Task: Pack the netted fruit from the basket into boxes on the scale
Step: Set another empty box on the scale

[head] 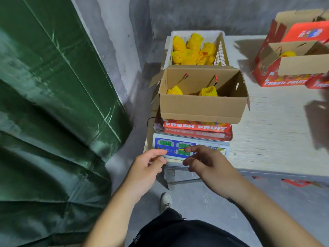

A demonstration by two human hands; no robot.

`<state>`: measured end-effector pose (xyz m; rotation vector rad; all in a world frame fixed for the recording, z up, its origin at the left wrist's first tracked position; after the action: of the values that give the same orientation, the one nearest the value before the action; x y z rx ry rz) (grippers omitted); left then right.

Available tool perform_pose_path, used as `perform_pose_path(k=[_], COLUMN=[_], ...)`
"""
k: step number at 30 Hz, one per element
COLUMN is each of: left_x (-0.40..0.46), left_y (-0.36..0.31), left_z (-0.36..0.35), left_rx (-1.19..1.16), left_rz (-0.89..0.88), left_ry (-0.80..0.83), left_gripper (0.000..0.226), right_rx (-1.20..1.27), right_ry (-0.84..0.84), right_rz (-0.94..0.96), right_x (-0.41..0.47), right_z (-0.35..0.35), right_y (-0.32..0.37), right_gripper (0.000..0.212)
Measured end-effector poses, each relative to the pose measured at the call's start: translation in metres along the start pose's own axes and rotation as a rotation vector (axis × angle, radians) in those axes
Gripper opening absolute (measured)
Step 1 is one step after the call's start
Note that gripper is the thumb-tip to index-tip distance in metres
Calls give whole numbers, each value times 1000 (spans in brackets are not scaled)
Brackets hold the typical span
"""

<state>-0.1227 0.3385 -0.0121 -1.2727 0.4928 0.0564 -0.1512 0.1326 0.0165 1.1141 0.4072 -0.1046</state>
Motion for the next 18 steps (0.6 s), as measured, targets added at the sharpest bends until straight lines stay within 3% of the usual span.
perform_pose_path(k=[12,18], left_x=[36,70], left_y=[-13,-68], left_z=[10,11], left_rx=[14,-17], left_rz=[4,-181], left_ry=[3,61], left_gripper=[31,38], right_rx=[103,64], right_ry=[-64,-52], right_rz=[41,145], right_x=[33,71], right_z=[19,29], right_y=[14,49], right_gripper=[17,20])
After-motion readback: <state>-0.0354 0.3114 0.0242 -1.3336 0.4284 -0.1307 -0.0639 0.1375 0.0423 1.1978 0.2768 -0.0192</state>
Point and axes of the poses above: each hand's wrist, its own x-axis towards the middle knuckle, its own z-axis out of the back of the hand, y = z × x, the point moved 6 cm from there along x, towards the middle knuckle, and after that the axes turned 6 degrees about y, right-handed, at the moved point
